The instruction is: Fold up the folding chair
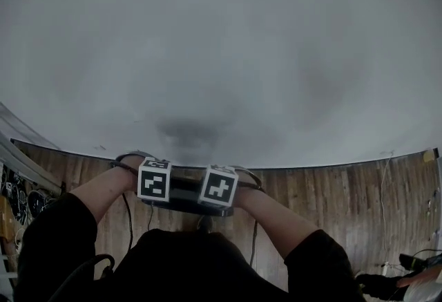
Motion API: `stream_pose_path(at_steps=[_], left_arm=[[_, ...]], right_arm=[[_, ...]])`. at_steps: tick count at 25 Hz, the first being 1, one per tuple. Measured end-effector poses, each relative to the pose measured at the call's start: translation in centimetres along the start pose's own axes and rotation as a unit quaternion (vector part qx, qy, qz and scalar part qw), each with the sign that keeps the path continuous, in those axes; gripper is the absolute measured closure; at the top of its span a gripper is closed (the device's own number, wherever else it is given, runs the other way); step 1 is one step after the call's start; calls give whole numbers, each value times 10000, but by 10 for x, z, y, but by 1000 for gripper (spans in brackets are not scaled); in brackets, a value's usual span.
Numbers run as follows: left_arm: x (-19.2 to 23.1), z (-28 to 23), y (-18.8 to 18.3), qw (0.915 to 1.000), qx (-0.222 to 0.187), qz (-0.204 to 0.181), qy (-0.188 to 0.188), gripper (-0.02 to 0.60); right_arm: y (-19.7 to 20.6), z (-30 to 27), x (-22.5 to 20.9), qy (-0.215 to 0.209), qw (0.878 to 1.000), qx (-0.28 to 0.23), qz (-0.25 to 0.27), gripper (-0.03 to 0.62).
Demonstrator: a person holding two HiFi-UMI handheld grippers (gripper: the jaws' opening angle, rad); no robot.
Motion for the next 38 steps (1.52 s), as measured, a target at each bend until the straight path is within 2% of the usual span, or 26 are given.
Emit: stream_pose_path(at_steps=[4,10,20,30,35,38], left_arm=[[13,0,3,9994,-65,302,-130,523],[31,-1,9,9982,-115,548,-219,523],[58,-8,11,9977,-127,637,-203,522],[60,-7,30,9972,-106,720,-196,518],[62,-6,31,9972,-125,714,-204,514],[64,-3,31,9974,-154,651,-251,506]], right_arm=[[-1,-4,-17,-67,9996,55,255,530],[-4,-13,-37,-73,9987,150,472,528],[2,-26,-62,-123,9986,242,455,528],[-12,-34,-63,-106,9987,-21,491,520],[-7,-31,-66,173,9988,-177,431,507],[-1,-25,-71,496,9979,-258,323,457]])
Point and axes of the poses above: the fingertips, and each gripper's own axes: z backward along the fingers, x to its left, y out of its underside, the point moved 7 cm from there along z, backward along the fingers, and after that the axes turned 10 degrees about y, right-handed, at the moved point
